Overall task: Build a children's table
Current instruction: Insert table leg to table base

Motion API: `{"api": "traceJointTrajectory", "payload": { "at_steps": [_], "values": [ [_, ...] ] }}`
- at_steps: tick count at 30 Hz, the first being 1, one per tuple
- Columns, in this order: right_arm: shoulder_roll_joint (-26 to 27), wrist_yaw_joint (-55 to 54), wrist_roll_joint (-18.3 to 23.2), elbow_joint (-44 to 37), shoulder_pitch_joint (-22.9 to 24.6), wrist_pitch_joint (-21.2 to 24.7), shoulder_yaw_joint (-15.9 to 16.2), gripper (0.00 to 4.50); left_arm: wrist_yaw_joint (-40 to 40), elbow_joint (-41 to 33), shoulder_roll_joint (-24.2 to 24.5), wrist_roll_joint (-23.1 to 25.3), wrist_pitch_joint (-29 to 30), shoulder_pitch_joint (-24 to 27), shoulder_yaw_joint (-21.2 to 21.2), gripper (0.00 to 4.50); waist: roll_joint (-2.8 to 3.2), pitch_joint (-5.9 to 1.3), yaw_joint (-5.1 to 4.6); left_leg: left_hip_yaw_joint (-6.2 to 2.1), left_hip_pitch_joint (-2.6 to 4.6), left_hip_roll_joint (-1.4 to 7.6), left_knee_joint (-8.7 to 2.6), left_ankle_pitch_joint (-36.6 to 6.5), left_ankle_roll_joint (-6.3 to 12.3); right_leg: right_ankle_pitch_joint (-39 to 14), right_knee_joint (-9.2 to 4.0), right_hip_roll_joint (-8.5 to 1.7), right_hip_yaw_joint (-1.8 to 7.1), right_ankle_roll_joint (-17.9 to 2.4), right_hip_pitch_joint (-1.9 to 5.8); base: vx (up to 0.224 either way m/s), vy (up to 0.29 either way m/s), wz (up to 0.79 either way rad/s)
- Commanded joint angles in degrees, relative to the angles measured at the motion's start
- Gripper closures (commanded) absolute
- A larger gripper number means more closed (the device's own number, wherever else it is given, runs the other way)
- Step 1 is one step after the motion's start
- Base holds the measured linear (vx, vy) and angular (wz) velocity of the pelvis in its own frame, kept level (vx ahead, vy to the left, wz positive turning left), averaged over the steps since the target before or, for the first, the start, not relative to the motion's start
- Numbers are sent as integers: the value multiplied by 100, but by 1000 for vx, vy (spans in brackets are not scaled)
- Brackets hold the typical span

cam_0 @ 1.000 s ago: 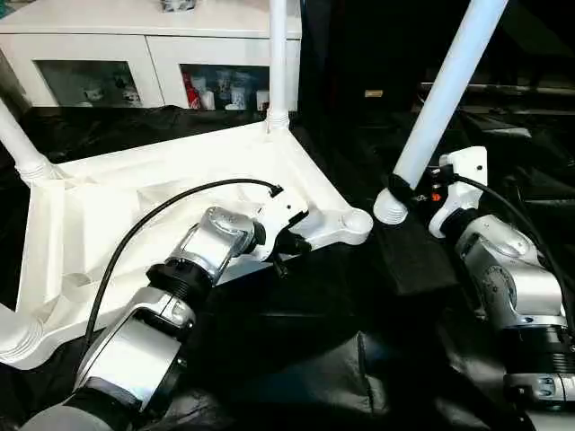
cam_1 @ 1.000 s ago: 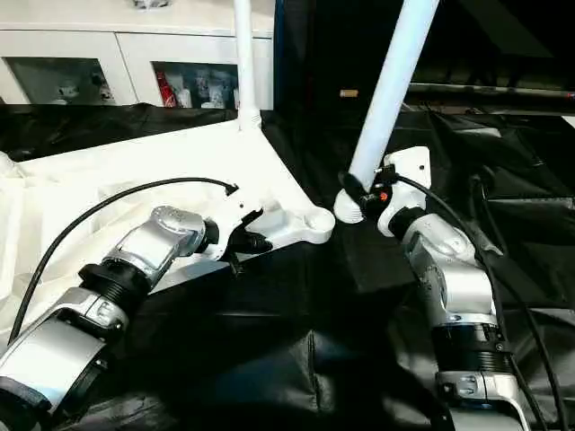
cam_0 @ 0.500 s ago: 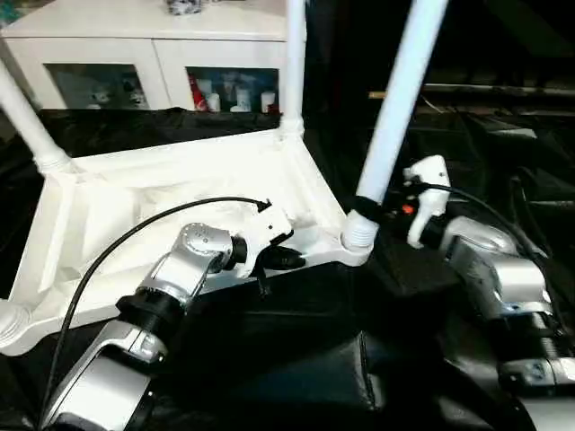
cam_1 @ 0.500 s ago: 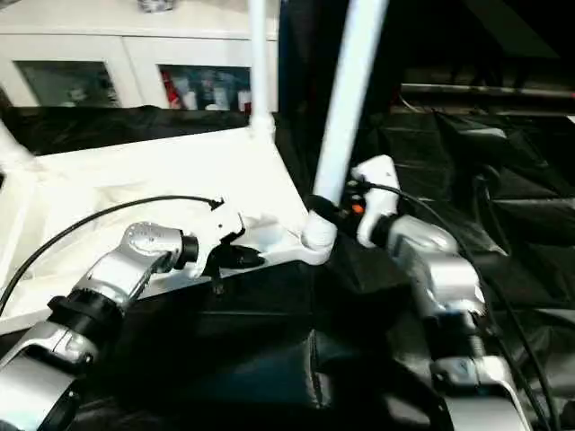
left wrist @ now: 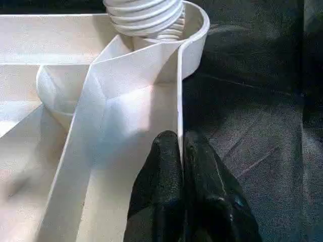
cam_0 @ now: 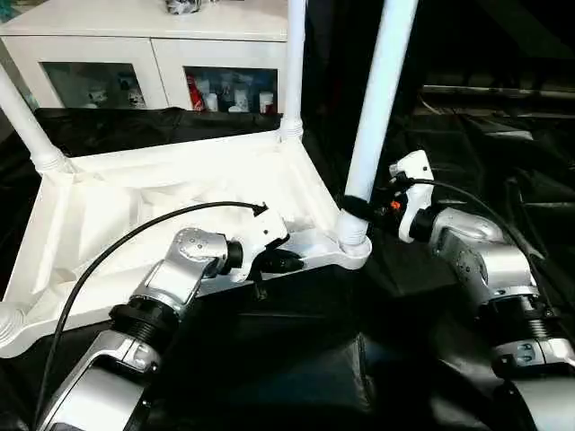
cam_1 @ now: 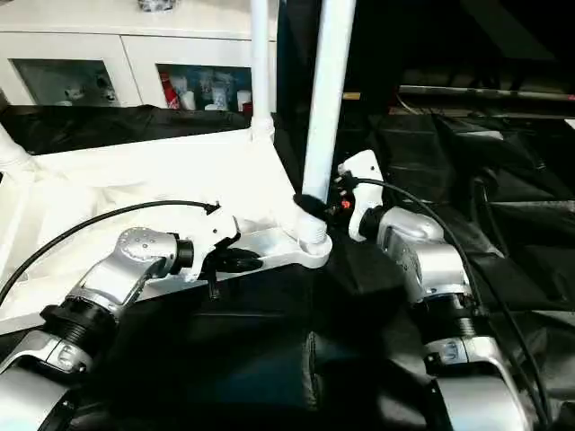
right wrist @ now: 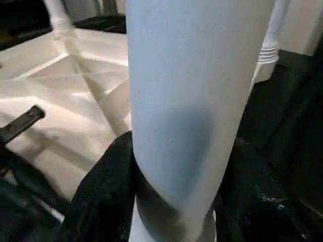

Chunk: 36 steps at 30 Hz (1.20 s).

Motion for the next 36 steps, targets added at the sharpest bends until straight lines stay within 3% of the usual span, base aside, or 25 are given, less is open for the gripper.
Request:
{"api": "traceJointTrajectory", "payload": {
  "at_steps": [1,3,7,17,25,29,36],
  "values": [
    [-113,164,-114,84,110,280,158,264,-202,-47,10,17,-129,31,-128,450,-112,-386,10,-174,122,345,-396,-1097,220,-1900,-484,-468,293,-957,257,0,0,0],
    [-199,277,-97,-27,156,370,187,264,-299,-43,32,26,-102,12,-179,450,-87,-382,14,-177,133,348,-403,-1145,199,-1891,-490,-467,295,-971,253,0,0,0],
    [-323,384,-95,-163,235,442,223,264,-436,-56,68,45,-71,-11,-249,450,-111,-391,14,-172,139,347,-400,-1216,152,-1836,-490,-475,301,-1014,256,0,0,0],
    [-471,581,45,-458,382,877,179,264,-558,188,62,150,-102,-188,-314,450,-89,-403,14,-183,132,357,-404,-1174,177,-1634,-474,-471,293,-1086,278,0,0,0],
    [-414,655,270,-714,419,1126,134,264,-564,192,49,151,-123,-180,-301,450,-123,-405,22,-182,130,359,-405,-1174,140,-1676,-472,-484,295,-1091,282,0,0,0],
    [-422,672,254,-678,412,1157,115,264,-568,203,41,155,-133,-185,-287,450,-133,-401,21,-178,137,361,-403,-1186,137,-1733,-484,-487,295,-1079,269,0,0,0],
    [-149,453,225,-19,400,751,-44,264,-581,180,56,161,-144,-160,-274,450,-108,-399,12,-187,134,359,-408,-1274,79,-1821,-500,-508,293,-1102,267,0,0,0]
  ]
}}
